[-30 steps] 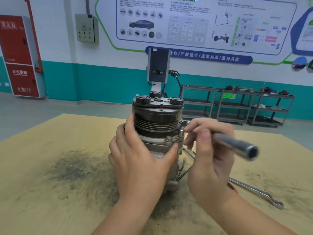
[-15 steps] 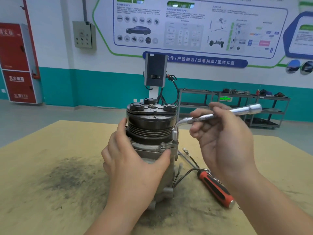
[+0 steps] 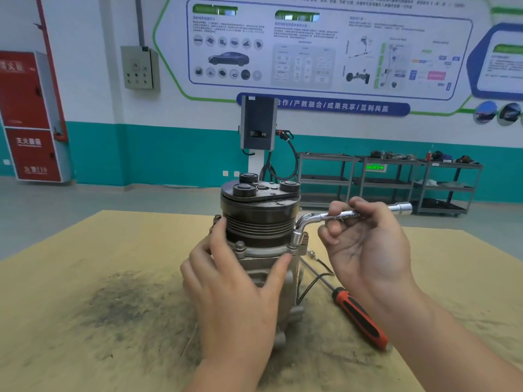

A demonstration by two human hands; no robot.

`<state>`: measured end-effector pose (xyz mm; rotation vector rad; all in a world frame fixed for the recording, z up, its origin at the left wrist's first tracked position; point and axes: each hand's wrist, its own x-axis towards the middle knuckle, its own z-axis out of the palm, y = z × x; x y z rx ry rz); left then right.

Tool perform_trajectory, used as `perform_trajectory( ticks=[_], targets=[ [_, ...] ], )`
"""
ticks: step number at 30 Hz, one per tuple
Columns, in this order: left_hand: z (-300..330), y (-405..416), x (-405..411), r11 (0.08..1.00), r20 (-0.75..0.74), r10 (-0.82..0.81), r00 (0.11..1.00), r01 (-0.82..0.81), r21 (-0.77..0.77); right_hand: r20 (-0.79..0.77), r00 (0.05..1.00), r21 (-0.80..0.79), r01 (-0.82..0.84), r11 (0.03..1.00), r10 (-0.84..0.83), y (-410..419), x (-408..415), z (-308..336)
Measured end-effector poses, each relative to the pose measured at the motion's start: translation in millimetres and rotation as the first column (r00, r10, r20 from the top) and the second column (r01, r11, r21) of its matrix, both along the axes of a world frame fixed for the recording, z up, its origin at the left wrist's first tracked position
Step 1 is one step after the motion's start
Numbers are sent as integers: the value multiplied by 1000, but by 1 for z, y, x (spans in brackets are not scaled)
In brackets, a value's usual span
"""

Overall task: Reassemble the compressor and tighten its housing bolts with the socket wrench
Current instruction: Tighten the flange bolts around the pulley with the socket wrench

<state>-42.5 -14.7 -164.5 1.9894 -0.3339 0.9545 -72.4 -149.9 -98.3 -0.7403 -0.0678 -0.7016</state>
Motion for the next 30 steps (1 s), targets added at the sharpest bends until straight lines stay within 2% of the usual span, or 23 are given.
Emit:
perform_trajectory(
  ticks=[7,13,15,18,20,24,30],
  targets=[
    [-4,-5,-13,999,70,-24,997,25,-21,-70,997,-103,-35,994,28,-12,-1,9],
    [3,1,2,957,72,-120,990,135,-258,-228,944,-59,-256,965,237,-28,-3,16],
    [5,8,13,903,35,-238,971,234,-360,-232,941,-45,-262,964,245,-29,-2,15],
    [6,15,29,769,-56,-456,888,361,-528,-190,970,-111,-177,978,154,-26,-1,14],
    [4,16,33,717,-72,-529,845,400,-571,-124,992,-224,-68,972,40,-20,-1,13],
    [-2,13,34,709,-81,-564,822,432,-558,79,989,-414,150,898,-128,-6,-5,6],
    [-4,14,33,689,-60,-582,811,453,-566,200,913,-372,406,835,-355,1,-2,-19]
  ],
)
